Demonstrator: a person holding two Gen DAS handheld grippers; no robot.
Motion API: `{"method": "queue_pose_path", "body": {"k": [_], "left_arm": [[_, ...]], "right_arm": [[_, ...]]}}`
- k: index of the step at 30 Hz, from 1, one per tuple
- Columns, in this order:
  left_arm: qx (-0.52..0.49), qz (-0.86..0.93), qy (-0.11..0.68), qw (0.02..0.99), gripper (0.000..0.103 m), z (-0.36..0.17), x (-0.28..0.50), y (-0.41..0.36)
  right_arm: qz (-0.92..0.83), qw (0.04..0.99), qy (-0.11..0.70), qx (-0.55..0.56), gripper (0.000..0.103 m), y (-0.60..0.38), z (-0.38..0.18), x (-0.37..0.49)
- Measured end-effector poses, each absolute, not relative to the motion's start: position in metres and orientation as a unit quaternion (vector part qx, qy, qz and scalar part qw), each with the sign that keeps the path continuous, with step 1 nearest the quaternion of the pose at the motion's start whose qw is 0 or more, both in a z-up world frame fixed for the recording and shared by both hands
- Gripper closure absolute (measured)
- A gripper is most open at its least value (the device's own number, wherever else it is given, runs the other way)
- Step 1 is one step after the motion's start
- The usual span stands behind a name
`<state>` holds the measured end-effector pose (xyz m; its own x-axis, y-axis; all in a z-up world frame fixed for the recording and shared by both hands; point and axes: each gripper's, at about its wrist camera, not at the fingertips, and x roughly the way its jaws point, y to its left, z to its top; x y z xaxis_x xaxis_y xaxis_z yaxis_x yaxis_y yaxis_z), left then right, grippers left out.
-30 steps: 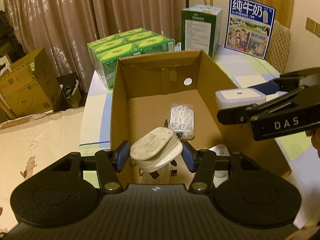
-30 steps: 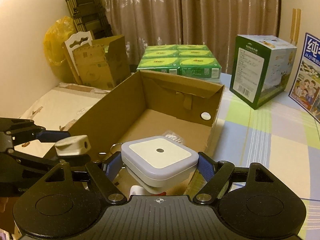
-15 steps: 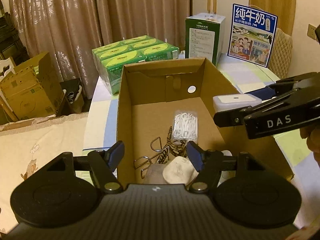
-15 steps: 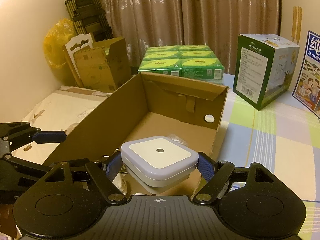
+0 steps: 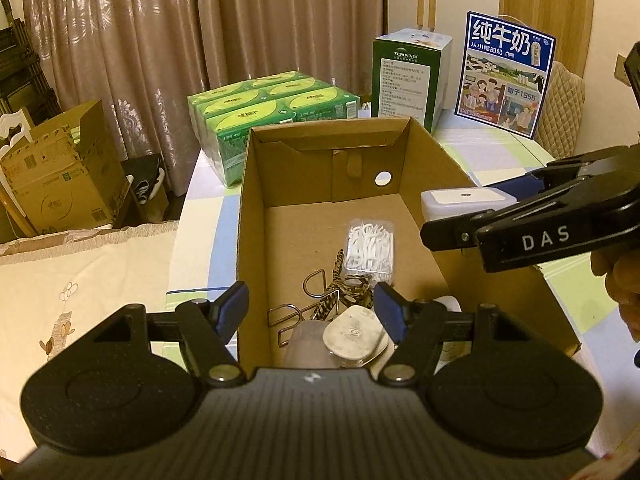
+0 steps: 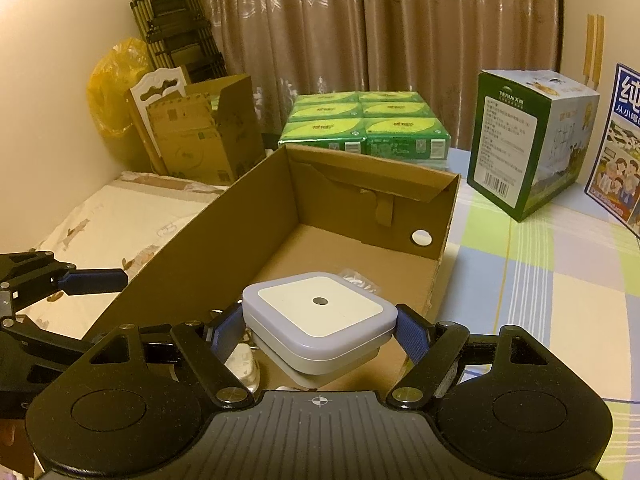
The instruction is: Organize rigid objects
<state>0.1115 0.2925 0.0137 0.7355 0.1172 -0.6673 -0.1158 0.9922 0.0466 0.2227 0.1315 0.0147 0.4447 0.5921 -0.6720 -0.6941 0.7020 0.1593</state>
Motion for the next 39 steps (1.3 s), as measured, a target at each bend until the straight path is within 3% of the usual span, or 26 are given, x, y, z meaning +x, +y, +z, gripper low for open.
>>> {"method": "queue_pose_path", "body": {"k": [5,9,25,30,39], "left_arm": [[-0.002,0.065,0.358,0.932,0.038,0.015,0.110,0.293],[-0.002,0.068,0.355,0.932,0.026,0.016,0.110,0.293],[-0.002,0.073,0.352,0.933,0.016,0.028,0.099,0.285],[-0.003,0.077,0.345,0.935,0.009,0.040,0.082,0.275],[-0.041,0.084,0.339,0.936,0.007,0.055,0.038,0.256]], "right_arm": [[0.371,0.849,0.370,-0.074,0.026,0.132,0.011,0.224],[0.367,0.849,0.370,-0.082,0.025,0.133,0.009,0.224],[0.355,0.859,0.364,-0.056,0.021,0.115,0.027,0.210],[0.335,0.867,0.368,-0.035,0.021,0.092,0.044,0.188],[0.302,0.877,0.373,0.003,0.021,0.042,0.064,0.136]]}}
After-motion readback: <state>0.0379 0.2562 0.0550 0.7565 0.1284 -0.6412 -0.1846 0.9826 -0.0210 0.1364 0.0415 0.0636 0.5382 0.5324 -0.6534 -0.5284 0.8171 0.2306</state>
